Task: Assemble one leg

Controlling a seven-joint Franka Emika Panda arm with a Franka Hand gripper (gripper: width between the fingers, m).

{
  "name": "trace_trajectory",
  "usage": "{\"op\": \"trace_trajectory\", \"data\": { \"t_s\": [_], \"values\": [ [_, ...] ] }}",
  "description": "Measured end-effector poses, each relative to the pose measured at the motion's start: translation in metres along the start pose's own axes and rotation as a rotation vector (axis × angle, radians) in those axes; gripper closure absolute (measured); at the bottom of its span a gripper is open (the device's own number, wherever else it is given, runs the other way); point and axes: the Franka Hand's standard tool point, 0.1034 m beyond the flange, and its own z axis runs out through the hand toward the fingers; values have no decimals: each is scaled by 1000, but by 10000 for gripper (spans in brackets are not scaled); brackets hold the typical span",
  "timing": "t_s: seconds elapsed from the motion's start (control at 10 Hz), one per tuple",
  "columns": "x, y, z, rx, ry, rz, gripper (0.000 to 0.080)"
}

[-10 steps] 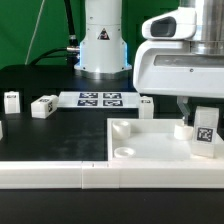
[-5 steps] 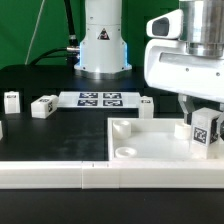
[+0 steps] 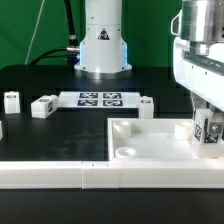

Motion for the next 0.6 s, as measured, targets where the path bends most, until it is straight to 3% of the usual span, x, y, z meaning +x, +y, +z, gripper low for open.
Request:
{"op": "trace_trajectory", "data": {
  "t_s": [0.3, 0.5, 0.6],
  "values": [
    [1, 0, 0, -3, -24, 207, 506],
    [-1, 0, 1, -3, -25, 191, 505],
    [0, 0, 1, -3, -25, 129, 338]
  ]
}}
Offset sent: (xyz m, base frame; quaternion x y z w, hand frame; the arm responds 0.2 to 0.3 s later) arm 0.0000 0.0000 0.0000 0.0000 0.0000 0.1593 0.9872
